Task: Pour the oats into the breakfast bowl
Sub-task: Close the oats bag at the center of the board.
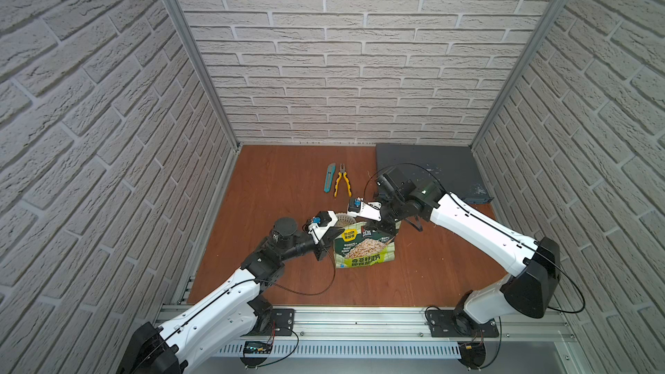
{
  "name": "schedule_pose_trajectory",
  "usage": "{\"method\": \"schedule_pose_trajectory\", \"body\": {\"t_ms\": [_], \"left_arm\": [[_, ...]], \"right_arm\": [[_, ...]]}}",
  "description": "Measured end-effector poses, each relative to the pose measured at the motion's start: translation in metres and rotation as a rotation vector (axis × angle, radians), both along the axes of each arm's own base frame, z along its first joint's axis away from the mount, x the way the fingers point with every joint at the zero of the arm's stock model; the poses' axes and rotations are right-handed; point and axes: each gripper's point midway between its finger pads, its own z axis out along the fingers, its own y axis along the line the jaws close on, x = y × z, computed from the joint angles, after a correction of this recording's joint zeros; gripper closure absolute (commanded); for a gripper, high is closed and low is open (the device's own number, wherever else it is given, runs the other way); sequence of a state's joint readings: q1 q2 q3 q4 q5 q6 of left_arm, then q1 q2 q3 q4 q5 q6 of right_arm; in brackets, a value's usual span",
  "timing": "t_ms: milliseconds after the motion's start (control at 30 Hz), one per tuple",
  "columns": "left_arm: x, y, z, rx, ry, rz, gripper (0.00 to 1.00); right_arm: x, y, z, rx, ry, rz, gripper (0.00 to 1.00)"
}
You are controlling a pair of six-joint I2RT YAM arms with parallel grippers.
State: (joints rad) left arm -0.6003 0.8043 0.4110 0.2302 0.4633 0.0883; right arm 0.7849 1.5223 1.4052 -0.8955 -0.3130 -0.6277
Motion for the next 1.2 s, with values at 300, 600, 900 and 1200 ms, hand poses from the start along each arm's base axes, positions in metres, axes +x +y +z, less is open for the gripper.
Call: {"method": "schedule_pose_trajectory", "body": {"t_ms": [300,600,900,1200], "left_arm": [[0.0,0.001,0.001,-0.001,-0.002,0.004,1.0],[0.0,0.003,0.0,0.004,0.001,0.015,0.78],[0.001,0.009,0.015,-0.022,-0.047,0.044,0.4],[0.007,0.02,0.026,-0.033,-0.091,0.121,0.25]], "right_arm": [[-0.002,0.008,0.003,0.023,0.011,0.02,0.72],[-0.001,0.029,0.002,0.027,0.028,0.062,0.96],[0.023,-0.029,0.007,-0.058,-0.019,-0.092,0.96],[0.049,-0.083,0.017,-0.133,-0.084,-0.232,0.96]]}}
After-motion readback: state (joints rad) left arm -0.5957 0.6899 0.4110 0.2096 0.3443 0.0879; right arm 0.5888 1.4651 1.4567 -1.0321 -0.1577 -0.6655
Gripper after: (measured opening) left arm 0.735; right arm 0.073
